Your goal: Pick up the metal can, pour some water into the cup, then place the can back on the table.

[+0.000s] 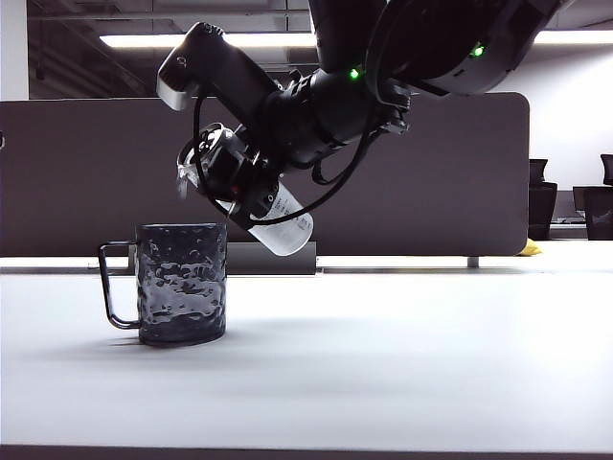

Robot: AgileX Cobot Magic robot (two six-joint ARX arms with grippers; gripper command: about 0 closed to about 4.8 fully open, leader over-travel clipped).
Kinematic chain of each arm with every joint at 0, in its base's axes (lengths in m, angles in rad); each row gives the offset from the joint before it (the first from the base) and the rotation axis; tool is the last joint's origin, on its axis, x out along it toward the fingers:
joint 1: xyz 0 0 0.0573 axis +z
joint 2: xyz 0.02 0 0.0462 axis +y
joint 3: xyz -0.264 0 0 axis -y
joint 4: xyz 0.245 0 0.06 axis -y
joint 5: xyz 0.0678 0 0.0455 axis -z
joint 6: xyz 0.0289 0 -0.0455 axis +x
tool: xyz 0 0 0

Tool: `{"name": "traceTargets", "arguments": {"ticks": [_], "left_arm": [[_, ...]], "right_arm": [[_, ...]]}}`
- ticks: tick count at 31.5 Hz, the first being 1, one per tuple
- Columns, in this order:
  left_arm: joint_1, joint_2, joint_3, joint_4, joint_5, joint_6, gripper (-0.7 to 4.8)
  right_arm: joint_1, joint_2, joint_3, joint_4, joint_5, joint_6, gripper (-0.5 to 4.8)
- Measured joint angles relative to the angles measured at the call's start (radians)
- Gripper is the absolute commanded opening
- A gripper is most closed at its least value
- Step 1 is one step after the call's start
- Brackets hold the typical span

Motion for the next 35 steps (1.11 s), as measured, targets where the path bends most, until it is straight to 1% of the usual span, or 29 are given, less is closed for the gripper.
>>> {"name": "traceTargets", "arguments": {"ticks": [9,21,28,35], "left_arm": [[0.000,0.000,0.000,0.000,0.000,0.000,-0.05],[0.000,0.000,0.000,0.000,0.000,0.000,-0.05],[0.000,0.000,0.000,0.000,0.000,0.000,-0.05],[0.000,0.000,0.000,0.000,0.000,0.000,-0.05]], "right_arm": [[0.000,0.000,0.000,-0.009,0.002,-0.035,2.39],[0.001,0.000,0.000,-0.035,0.002,-0.117,2.40],[0.002,0.000,0.024,-0.086,0.000,-0.143,2.40],[0.002,0.000,0.024,-0.080,0.001,-0.181,2.40]]}}
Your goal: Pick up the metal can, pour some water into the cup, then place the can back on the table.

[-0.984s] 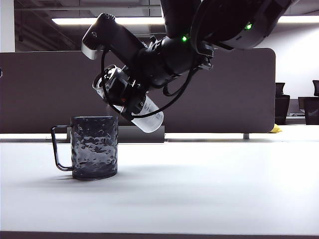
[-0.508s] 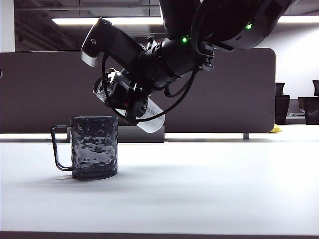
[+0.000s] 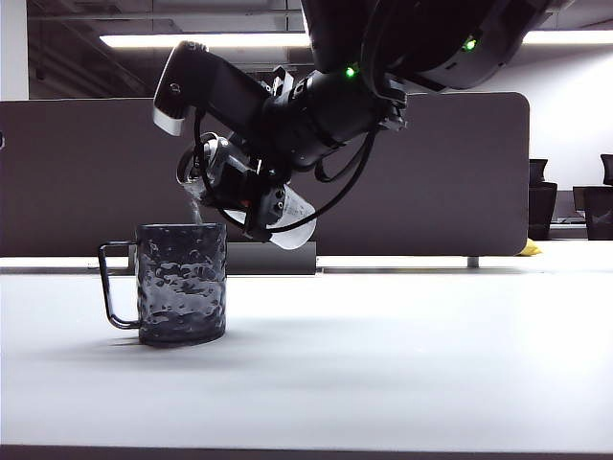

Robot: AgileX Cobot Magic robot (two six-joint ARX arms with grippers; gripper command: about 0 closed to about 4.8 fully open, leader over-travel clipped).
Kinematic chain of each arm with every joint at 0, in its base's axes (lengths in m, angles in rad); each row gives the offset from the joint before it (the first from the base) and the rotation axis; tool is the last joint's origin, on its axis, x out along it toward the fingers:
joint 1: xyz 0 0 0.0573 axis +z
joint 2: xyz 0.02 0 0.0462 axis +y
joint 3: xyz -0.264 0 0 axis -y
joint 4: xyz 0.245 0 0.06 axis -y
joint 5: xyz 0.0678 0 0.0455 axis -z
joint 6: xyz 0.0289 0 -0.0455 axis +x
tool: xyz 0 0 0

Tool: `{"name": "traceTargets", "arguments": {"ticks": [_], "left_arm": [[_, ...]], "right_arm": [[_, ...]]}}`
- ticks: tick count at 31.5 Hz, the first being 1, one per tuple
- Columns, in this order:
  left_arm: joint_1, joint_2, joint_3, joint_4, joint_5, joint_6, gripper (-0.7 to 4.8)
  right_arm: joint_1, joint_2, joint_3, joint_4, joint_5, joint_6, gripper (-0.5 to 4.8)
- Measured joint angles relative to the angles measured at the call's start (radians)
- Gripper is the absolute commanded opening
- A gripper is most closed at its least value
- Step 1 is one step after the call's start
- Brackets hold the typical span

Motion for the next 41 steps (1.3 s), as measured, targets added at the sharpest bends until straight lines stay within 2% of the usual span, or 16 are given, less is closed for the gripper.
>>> {"name": "traceTargets", "arguments": {"ticks": [41], "left_arm": [[0.000,0.000,0.000,0.000,0.000,0.000,-0.05]], "right_arm": [[0.013,0.000,0.037,-0.044,-0.001,-0.085,2.41]]}}
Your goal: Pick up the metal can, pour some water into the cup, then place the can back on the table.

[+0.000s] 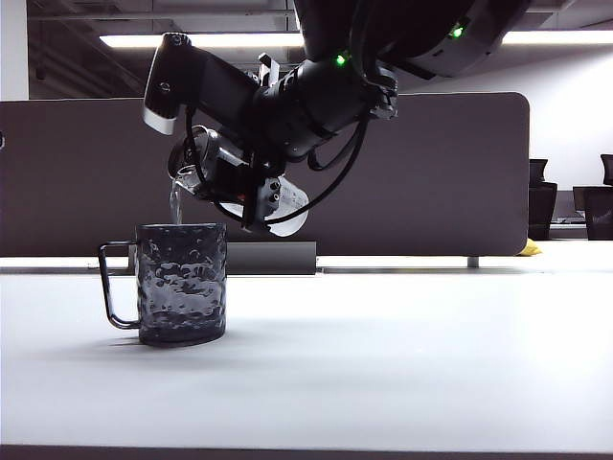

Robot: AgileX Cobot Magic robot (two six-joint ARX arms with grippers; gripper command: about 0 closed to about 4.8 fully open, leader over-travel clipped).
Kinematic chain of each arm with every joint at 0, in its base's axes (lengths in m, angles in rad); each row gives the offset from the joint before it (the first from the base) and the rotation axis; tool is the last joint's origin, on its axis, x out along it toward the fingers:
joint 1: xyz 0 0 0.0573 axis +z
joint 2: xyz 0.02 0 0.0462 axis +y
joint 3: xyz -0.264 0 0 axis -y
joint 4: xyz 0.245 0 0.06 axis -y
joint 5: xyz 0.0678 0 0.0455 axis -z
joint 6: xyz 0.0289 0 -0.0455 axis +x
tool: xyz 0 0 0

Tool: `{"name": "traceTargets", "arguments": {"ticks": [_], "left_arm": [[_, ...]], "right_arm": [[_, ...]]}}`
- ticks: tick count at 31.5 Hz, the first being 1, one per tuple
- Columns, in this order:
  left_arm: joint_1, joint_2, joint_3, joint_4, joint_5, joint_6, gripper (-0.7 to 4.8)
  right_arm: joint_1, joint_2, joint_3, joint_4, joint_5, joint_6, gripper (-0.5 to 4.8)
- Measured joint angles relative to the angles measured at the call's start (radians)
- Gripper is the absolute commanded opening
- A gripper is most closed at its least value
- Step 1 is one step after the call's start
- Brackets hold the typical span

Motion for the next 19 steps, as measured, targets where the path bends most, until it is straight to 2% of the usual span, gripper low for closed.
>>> {"name": "traceTargets", "arguments": {"ticks": [19], "left_arm": [[0.000,0.000,0.000,0.000,0.000,0.000,-0.05]], "right_arm": [[0.001,0.000,0.000,-0.006,0.000,-0.050,2.41]]}}
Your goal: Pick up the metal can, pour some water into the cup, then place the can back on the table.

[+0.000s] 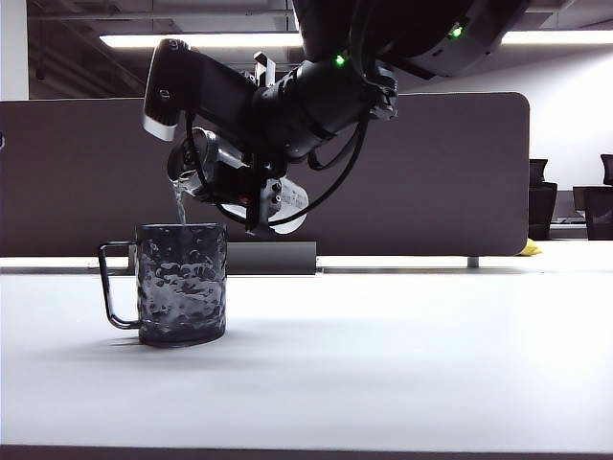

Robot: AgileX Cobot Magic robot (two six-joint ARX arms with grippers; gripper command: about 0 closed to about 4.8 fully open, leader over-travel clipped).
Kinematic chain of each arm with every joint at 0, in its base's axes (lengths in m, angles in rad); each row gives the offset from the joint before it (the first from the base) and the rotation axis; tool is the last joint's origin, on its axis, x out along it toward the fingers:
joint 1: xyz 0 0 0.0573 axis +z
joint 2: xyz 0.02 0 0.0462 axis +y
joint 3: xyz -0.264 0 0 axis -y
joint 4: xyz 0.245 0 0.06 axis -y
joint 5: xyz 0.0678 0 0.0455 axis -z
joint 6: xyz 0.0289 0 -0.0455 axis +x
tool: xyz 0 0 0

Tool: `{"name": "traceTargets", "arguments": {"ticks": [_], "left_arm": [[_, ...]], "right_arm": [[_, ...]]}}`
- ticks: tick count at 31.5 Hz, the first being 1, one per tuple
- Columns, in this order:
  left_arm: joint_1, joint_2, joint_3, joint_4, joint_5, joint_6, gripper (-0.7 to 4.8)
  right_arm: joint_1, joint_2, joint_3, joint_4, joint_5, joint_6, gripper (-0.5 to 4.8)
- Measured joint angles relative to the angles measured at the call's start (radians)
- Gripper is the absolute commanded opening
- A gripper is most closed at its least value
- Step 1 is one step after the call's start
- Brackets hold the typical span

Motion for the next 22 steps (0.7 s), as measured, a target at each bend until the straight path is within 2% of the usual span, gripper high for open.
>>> {"name": "traceTargets", "arguments": {"ticks": [22], "left_arm": [[0.000,0.000,0.000,0.000,0.000,0.000,-0.05]], "right_arm": [[0.000,0.000,0.000,0.000,0.002,-0.050,2.42]]}}
